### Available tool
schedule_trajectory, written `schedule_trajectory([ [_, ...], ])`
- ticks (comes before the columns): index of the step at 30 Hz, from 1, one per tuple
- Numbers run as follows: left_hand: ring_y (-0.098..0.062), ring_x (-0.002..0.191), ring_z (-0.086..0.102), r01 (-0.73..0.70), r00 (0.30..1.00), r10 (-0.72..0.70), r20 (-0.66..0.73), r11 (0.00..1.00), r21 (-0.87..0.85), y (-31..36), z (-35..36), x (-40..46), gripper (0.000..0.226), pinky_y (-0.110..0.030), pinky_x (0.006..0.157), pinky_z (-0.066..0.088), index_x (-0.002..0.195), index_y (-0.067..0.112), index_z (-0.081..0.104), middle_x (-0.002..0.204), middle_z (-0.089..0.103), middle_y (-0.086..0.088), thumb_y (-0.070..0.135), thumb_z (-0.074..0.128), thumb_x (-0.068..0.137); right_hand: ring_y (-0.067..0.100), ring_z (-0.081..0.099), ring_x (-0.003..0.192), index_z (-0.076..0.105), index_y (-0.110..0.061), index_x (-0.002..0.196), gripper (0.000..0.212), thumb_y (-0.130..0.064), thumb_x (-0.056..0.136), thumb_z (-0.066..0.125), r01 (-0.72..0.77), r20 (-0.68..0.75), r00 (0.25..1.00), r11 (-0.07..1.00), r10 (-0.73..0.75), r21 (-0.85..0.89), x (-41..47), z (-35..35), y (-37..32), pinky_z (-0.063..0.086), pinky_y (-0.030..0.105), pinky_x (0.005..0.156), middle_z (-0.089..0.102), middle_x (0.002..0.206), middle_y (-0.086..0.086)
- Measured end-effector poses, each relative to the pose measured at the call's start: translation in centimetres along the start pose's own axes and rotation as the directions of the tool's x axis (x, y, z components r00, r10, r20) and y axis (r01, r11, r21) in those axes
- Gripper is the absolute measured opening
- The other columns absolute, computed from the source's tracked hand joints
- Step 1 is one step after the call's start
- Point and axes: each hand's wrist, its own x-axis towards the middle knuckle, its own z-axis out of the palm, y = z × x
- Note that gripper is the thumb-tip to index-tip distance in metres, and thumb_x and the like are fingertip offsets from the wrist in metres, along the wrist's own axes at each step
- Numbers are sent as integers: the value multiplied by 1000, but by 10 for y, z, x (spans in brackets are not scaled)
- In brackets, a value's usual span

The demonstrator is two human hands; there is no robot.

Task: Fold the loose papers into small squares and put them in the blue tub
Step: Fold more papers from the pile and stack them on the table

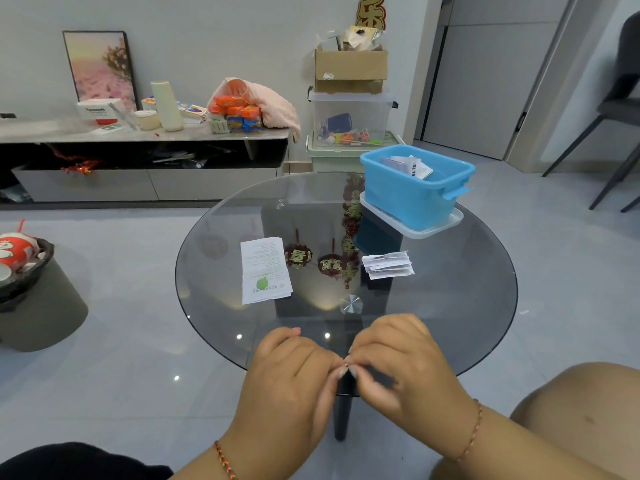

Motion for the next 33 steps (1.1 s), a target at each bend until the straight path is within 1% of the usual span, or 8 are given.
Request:
schedule_trajectory([
  [6, -4, 71, 45, 234, 972, -233, 27, 967, -97, -1, -13, 30, 15, -21, 78, 34, 72, 28, 59, 68, 54, 18, 30, 51, 84, 5, 51, 80, 68, -24, 70, 10, -25, 77, 61, -138, -51, 989, 990, 138, 2, 16, -17, 17, 36, 24, 76, 62, 79, -17],
  [11, -5, 80, 49, 409, 912, -398, 98, 899, -159, 2, -11, 45, 19, -21, 67, 41, 70, 30, 60, 68, 58, 19, 39, 52, 85, 1, 49, 78, 63, -24, 66, 15, -30, 77, 55, -262, -79, 962, 965, 262, 14, 20, -23, 28, 36, 17, 73, 59, 76, -19],
  [16, 3, 76, 54, 640, 768, -597, 232, 721, -264, 2, -5, 69, 14, -14, 58, 42, 70, 27, 65, 65, 63, 15, 31, 66, 84, 5, 54, 82, 63, -30, 80, 8, -37, 79, 60, -438, 67, 896, 852, 438, 287, 27, -23, 27, 40, 9, 69, 61, 78, -17],
  [18, 1, 66, 57, 676, 737, -615, 279, 669, -310, 0, 2, 78, 12, -11, 57, 42, 70, 26, 67, 63, 64, 11, 29, 69, 82, 1, 54, 73, 61, -31, 77, 12, -23, 81, 69, -514, 87, 850, 780, 520, 356, 31, -20, 29, 41, 9, 63, 62, 75, -14],
  [23, -12, 47, 59, 788, 604, -676, 422, 429, -442, -6, 27, 96, 10, -29, 56, 54, 82, 16, 62, 62, 65, -3, 12, 72, 81, -1, 54, 54, 57, -25, 86, 21, -9, 82, 70, -651, 80, 698, 584, 712, 485, 40, -17, 47, 45, 12, 57, 62, 65, -7],
  [25, -13, 48, 60, 790, 597, -675, 433, 399, -466, -6, 35, 102, 15, -24, 54, 52, 86, 18, 58, 70, 64, -6, 6, 68, 83, 1, 54, 53, 51, -28, 91, 24, -16, 82, 70, -688, 73, 652, 548, 755, 476, 40, -14, 54, 46, 19, 59, 63, 66, -4],
  [29, -7, 47, 61, 742, 635, -698, 329, 433, -512, -18, 44, 133, 18, -15, 49, 47, 83, 21, 56, 74, 66, -4, 4, 62, 86, 0, 50, 56, 48, -25, 100, 28, -18, 82, 68, -689, -62, 589, 541, 806, 482, 46, -21, 66, 43, 12, 57, 58, 70, -4],
  [33, -13, 55, 65, 723, 664, -683, 305, 482, -495, -38, 60, 170, 9, -26, 62, 55, 86, 17, 62, 73, 67, -1, 7, 62, 87, 7, 50, 60, 50, -19, 103, 28, -19, 82, 68, -687, -143, 543, 536, 827, 491, 50, -29, 80, 45, 25, 62, 56, 70, -5],
])
